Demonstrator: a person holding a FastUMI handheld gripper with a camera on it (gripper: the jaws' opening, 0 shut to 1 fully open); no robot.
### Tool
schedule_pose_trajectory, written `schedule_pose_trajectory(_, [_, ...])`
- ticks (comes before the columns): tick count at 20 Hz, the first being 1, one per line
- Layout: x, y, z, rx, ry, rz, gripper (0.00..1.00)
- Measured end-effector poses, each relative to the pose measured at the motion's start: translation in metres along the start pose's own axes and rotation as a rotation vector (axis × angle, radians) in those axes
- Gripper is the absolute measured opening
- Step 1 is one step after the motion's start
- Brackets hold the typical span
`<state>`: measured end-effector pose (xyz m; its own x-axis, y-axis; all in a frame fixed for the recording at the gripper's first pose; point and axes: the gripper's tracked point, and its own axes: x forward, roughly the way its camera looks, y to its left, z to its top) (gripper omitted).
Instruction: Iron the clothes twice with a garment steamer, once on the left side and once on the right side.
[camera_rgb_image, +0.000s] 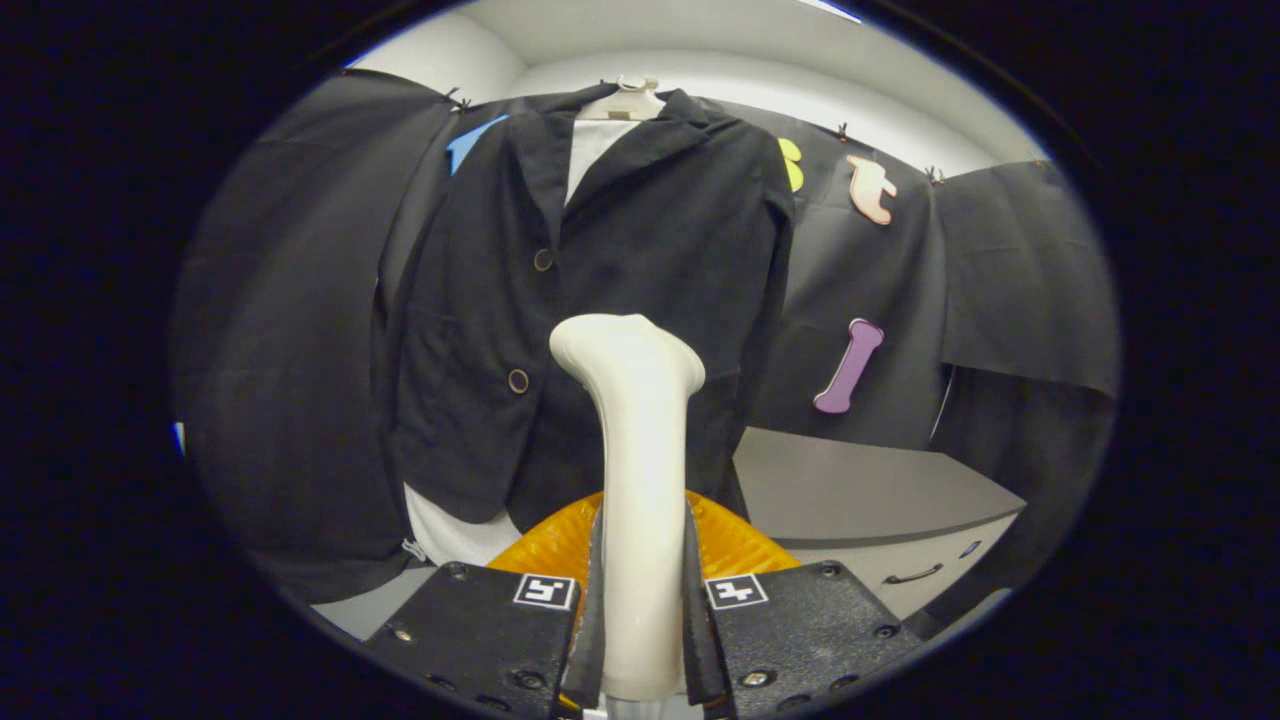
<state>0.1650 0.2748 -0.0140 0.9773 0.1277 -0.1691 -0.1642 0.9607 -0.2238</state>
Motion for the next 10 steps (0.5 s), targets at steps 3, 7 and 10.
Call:
schedule_pose_trajectory(3, [-0.002, -0.001, -0.022, -0.007, 0.041, -0.001, 0.34])
schedule_pose_trajectory(7, [-0.004, 0.000, -0.054, -0.012, 0.103, 0.006, 0.34])
schedule_pose_trajectory(10, [-0.007, 0.004, -0.080, -0.019, 0.152, 0.014, 0.34])
